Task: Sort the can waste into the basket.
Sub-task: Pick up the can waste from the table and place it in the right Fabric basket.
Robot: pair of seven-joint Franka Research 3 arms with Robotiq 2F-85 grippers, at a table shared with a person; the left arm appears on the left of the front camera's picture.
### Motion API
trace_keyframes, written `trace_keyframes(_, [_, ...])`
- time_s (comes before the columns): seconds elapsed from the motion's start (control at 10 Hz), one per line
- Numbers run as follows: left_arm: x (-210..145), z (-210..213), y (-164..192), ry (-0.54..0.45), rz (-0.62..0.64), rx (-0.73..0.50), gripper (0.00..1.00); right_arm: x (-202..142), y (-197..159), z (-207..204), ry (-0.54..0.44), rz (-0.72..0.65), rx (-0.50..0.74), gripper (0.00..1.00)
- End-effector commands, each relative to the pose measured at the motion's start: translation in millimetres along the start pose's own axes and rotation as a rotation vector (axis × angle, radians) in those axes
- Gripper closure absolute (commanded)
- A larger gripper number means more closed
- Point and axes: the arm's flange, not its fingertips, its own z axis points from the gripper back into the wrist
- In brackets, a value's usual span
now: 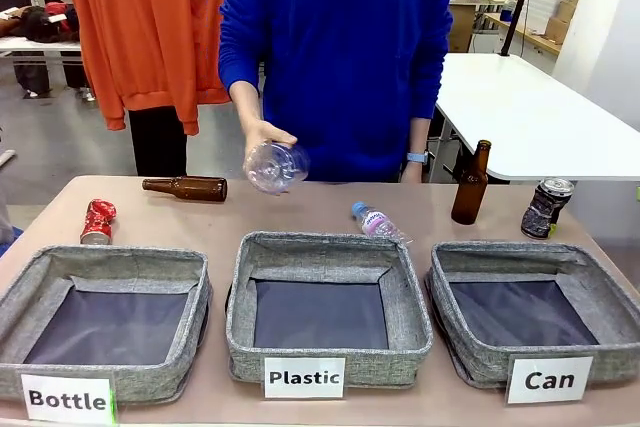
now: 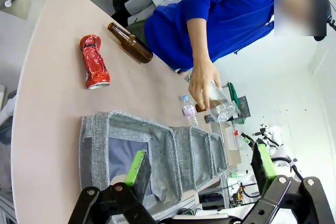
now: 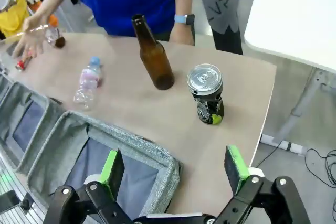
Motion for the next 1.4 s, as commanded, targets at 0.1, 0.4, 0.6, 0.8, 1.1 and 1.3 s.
trace_keyframes(0.1, [0,2,0,0.000,-0.021,-0.012,0.00,0,0,0,0.000,0.000,0.000,0.00])
trace_keyframes(0.4, [0,2,0,0.000,-0.021,-0.012,0.00,-9,-34,-33,-0.026,0.171,0.109,0.00])
trace_keyframes(0.6, [0,2,0,0.000,-0.021,-0.012,0.00,-18,-54,-63,0.003,0.305,0.142,0.00])
trace_keyframes(0.8, [0,2,0,0.000,-0.021,-0.012,0.00,-25,-68,-94,0.005,0.331,0.212,0.00])
trace_keyframes(1.1, [0,2,0,0.000,-0.021,-0.012,0.00,-39,-88,-133,-0.071,0.337,0.216,0.00])
trace_keyframes(1.3, [0,2,0,0.000,-0.021,-0.012,0.00,-46,-97,-156,-0.070,0.333,0.212,0.00])
